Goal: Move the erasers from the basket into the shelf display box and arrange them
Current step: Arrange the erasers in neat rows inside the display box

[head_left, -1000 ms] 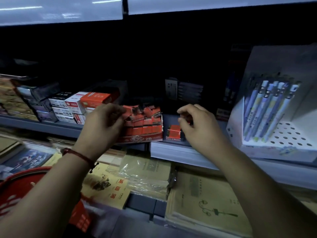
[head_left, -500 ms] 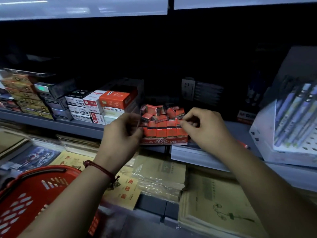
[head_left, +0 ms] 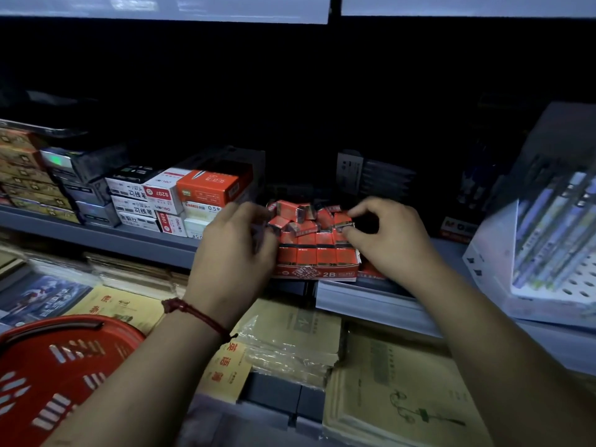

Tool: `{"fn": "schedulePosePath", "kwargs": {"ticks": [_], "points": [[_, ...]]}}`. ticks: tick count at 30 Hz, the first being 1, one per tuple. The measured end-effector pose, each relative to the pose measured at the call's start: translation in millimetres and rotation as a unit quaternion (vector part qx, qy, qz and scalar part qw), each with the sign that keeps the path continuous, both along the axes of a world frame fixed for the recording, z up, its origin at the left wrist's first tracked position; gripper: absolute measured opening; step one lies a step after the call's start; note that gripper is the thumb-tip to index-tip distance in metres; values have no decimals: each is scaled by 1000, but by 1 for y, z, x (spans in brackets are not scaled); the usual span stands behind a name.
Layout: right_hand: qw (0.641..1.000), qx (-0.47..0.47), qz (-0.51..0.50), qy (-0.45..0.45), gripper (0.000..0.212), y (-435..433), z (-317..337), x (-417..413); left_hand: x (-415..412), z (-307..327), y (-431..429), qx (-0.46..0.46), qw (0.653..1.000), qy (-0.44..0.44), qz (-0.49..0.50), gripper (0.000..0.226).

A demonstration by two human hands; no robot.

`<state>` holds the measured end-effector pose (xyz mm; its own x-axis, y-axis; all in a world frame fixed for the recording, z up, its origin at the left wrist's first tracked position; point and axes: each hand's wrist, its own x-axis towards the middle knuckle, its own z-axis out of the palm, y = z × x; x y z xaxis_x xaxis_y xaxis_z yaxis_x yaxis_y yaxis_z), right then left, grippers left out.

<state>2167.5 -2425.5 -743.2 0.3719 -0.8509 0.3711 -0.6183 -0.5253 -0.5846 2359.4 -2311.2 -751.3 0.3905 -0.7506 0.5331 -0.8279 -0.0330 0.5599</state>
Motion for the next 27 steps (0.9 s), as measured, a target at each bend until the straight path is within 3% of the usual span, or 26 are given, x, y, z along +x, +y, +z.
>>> {"fn": "schedulePosePath", "kwargs": {"ticks": [4, 9, 12, 16, 23, 27], "points": [[1000, 8, 7, 12, 18, -4, 6, 0, -5, 7, -10, -11, 998, -48, -34, 19], [998, 15, 57, -17, 18, -2, 9, -4, -8, 8, -18, 39, 992, -92, -79, 24], [992, 34, 112, -38, 17, 1, 9, -3, -5, 10, -25, 74, 991, -84, -78, 27], [990, 40, 134, -30, 8, -4, 3, 7, 4, 19, -37, 122, 989, -47, -74, 11], [989, -31, 131, 55, 6, -6, 0, 13, 0, 11, -50, 100, 992, -48, -65, 10], [989, -19, 141, 45, 13, -6, 0, 15, 2, 13, -50, 102, 990, -66, -78, 6]]}}
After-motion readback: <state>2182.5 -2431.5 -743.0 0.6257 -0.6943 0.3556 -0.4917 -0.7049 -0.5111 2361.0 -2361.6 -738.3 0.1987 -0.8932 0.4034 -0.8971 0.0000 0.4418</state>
